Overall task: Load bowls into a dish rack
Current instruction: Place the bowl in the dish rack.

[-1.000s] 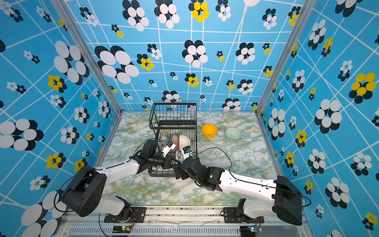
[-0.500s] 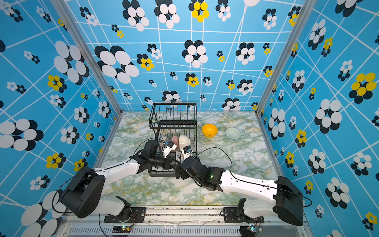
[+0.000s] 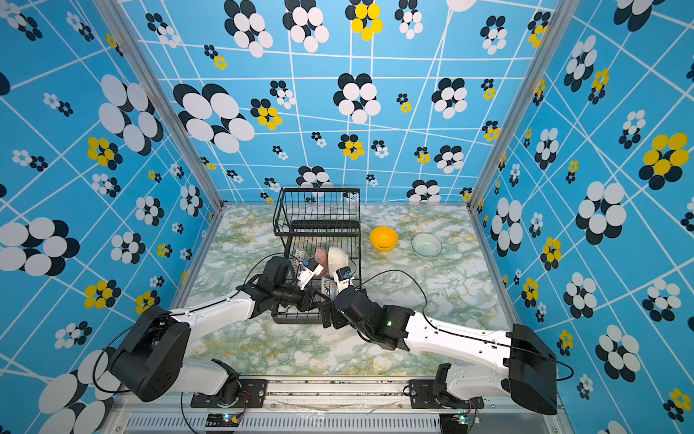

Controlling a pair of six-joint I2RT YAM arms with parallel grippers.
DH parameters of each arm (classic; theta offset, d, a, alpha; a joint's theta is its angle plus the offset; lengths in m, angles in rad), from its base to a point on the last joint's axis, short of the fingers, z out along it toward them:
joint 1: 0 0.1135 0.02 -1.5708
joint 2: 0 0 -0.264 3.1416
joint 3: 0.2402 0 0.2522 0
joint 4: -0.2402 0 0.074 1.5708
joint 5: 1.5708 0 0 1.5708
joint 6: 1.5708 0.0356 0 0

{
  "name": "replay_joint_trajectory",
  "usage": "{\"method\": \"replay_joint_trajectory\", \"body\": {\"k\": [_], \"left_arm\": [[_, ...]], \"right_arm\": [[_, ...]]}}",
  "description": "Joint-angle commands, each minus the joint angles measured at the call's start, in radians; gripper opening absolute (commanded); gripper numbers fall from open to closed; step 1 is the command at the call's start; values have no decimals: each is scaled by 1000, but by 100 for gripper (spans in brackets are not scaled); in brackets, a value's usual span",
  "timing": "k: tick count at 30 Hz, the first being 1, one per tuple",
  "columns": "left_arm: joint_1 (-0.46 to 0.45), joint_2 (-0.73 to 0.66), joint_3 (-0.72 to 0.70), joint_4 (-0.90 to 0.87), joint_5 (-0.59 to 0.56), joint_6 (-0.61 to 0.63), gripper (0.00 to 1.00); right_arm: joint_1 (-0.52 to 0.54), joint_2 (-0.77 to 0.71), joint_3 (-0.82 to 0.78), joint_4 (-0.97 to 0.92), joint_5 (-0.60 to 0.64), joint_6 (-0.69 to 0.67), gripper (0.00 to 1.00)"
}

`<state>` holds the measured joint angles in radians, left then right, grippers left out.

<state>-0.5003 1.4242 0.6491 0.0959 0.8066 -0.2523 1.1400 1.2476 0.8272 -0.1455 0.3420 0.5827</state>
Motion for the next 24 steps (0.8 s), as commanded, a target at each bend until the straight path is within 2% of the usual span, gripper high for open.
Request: {"method": "replay_joint_trajectory", "body": {"k": [1,11,24], "left_arm": [[-11,-2,8,-78,-36,15,0],[-12,-22,11,-87,-52,13,3],[-24,-60,1,-91,-75,13,18]], "right_arm": [[-6,-15,5,-20,9,-4,100],[-5,-7,27,-73,42,12,100],[-7,-1,35,-111,57,45,100]]}}
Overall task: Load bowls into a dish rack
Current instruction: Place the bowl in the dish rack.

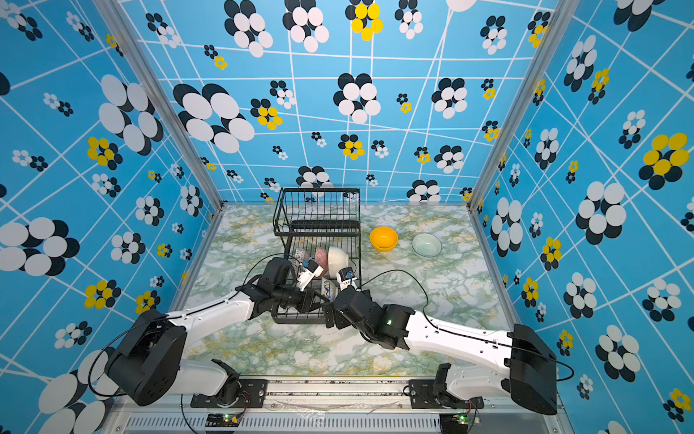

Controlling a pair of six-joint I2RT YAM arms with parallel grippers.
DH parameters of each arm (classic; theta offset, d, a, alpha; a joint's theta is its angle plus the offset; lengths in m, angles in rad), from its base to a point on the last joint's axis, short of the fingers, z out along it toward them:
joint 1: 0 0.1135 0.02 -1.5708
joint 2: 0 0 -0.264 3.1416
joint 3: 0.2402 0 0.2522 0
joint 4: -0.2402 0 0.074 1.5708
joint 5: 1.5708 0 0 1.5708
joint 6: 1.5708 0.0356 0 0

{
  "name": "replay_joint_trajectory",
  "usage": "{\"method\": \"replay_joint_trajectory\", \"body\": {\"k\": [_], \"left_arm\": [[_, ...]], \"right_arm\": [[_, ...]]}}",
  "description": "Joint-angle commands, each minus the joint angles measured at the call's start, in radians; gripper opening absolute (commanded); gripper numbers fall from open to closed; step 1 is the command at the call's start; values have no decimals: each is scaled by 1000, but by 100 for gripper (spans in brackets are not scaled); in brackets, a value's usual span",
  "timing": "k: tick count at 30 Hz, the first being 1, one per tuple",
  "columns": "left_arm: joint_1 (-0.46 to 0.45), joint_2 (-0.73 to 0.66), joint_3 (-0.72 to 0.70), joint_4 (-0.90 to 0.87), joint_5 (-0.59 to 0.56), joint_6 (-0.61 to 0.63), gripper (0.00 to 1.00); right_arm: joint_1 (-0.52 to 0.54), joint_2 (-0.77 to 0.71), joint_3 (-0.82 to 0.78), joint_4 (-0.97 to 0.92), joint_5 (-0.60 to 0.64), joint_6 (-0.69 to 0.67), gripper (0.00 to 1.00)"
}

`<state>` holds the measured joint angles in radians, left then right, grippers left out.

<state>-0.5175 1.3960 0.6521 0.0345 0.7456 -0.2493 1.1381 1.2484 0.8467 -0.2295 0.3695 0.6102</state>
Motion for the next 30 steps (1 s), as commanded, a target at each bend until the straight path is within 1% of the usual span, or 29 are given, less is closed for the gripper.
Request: {"method": "replay_joint_trajectory", "body": {"k": [1,9,18,24,30], "left_arm": [[-7,-32,-1,-31,-15,10,19],[-7,-56,10,-47,-31,9,26],[-10,-94,14,-76,-43,2,28],[-13,-153,9,-139,-97,1,30],[-13,-203,35,-254,-189,-9,30]], "right_arm": [[-4,-5,15,-29,31,20,100],[-5,-20,0,-33,35,41,100],[-5,-21,-5,-48,47,70,100],[-19,-13,17,-100,66,109,100],[-58,-50,-7,-132,65,135,100]]}}
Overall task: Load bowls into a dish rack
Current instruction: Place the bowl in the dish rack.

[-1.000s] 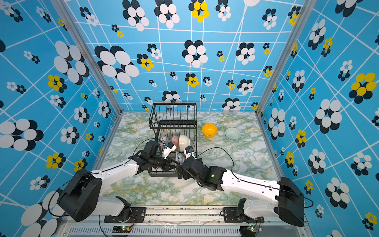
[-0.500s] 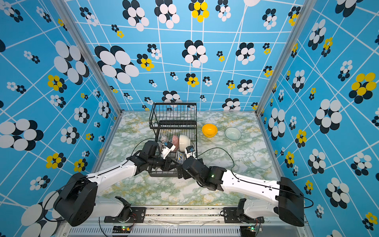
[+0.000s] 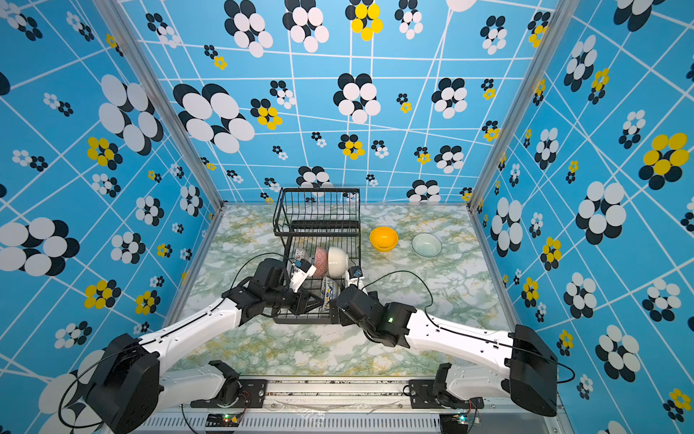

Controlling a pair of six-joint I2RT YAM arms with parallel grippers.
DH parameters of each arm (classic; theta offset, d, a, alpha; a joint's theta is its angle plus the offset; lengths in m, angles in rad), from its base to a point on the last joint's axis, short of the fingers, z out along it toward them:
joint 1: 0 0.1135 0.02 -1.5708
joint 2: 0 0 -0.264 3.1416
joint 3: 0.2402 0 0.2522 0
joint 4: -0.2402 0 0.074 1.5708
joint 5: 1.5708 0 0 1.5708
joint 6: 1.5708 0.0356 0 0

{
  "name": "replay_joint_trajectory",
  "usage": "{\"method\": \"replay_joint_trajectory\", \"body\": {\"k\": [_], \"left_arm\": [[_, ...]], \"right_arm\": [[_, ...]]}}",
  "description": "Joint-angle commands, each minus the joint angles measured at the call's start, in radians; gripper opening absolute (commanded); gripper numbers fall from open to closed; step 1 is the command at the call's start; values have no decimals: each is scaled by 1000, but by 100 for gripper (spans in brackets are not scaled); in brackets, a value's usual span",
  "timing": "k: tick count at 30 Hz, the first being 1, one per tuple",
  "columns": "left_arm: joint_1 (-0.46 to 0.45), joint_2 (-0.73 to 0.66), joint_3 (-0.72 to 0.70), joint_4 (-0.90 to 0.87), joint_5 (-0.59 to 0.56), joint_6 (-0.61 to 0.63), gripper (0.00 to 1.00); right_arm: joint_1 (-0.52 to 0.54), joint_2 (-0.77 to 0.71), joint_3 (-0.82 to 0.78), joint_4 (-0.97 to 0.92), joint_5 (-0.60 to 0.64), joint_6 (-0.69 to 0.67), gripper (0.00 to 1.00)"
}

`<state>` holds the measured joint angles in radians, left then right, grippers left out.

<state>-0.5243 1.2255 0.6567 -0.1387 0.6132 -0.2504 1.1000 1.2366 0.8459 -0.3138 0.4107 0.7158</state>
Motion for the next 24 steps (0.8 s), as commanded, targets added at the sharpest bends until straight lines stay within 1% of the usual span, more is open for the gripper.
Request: {"method": "replay_joint_trajectory", "body": {"k": [1,6,11,15,18,21,22,24], "left_arm": [[-6,-45,40,-98,-74,-10,30],[-5,-109,68,-168,-150,-7,30],[-4,-194,70,-184,-226,-24,31],[7,-245,76,-185,-240,-31,33],[16,-279,83,-163,-228,-32,41],[17,-323,75,-86,-197,-32,56],[17,-336,74,-58,-190,-35,62],[15,-354,74,-11,-174,-40,69]], "right_arm": [[-30,-49,-10,-58,24,30,100],[-81,-107,-29,-87,22,35,100],[-135,-159,-61,-92,-9,67,100],[-185,-165,-61,-126,-35,92,100],[-250,-143,-38,-169,-72,111,99],[-316,-117,-9,-204,-93,111,96],[-343,-108,-4,-207,-101,111,94],[-399,-91,-2,-196,-123,112,85]]}}
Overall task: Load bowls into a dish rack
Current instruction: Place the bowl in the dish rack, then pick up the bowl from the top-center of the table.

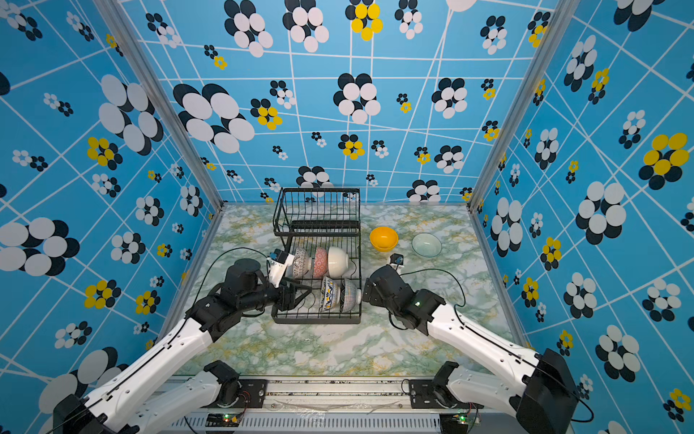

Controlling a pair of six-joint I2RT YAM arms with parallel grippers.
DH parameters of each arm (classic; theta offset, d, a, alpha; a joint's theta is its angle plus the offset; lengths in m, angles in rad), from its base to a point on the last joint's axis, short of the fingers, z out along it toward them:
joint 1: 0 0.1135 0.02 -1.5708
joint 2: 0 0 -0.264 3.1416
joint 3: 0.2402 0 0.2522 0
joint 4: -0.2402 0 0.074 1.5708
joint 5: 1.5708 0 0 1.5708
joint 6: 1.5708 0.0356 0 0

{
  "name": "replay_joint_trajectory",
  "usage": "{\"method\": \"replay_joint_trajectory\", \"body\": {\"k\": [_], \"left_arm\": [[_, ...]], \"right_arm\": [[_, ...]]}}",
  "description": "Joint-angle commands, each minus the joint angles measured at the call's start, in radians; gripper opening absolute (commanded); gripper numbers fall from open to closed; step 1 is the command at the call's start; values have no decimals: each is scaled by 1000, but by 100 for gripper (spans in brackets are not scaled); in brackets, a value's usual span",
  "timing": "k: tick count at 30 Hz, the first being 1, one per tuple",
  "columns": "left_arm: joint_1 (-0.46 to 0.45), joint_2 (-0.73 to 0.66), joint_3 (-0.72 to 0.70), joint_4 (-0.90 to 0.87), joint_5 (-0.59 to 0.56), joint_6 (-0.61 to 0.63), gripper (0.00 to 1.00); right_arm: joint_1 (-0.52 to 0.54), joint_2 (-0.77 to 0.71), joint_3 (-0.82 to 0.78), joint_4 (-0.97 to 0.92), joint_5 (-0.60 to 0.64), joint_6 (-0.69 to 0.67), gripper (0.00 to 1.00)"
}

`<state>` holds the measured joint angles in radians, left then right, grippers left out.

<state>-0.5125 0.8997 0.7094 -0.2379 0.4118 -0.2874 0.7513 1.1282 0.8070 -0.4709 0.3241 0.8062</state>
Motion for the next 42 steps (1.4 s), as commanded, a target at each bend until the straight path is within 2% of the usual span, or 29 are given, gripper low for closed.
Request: {"method": "replay_joint_trajectory", "body": {"k": [1,3,5,7,11,16,19,25,31,36,42], "left_arm": [[1,-31,25,109,38,-5,70],[-11,-26,40,136,45,2,74],[-47,-9,69,133,4,46,80],[-100,18,105,106,-59,133,81],[-184,98,181,81,-156,311,87],[-208,193,244,116,-130,476,92],[-216,256,283,88,-103,568,99],[-237,273,236,152,-112,572,99],[-301,268,301,-31,-140,651,99],[-301,223,258,10,-151,685,99],[-296,232,243,2,-153,710,99]], "right_arm": [[-83,28,37,-30,-53,23,81],[-136,47,42,-15,-74,25,76],[-181,70,53,-3,-87,22,76],[-221,96,68,10,-97,10,75],[-302,167,117,27,-137,-7,66],[-363,254,188,56,-142,-38,58],[-396,320,223,90,-157,-44,54],[-430,460,314,144,-154,-62,51],[-447,588,422,159,-175,-71,46],[-452,659,481,147,-165,-59,42],[-454,729,534,129,-157,-58,41]]}}
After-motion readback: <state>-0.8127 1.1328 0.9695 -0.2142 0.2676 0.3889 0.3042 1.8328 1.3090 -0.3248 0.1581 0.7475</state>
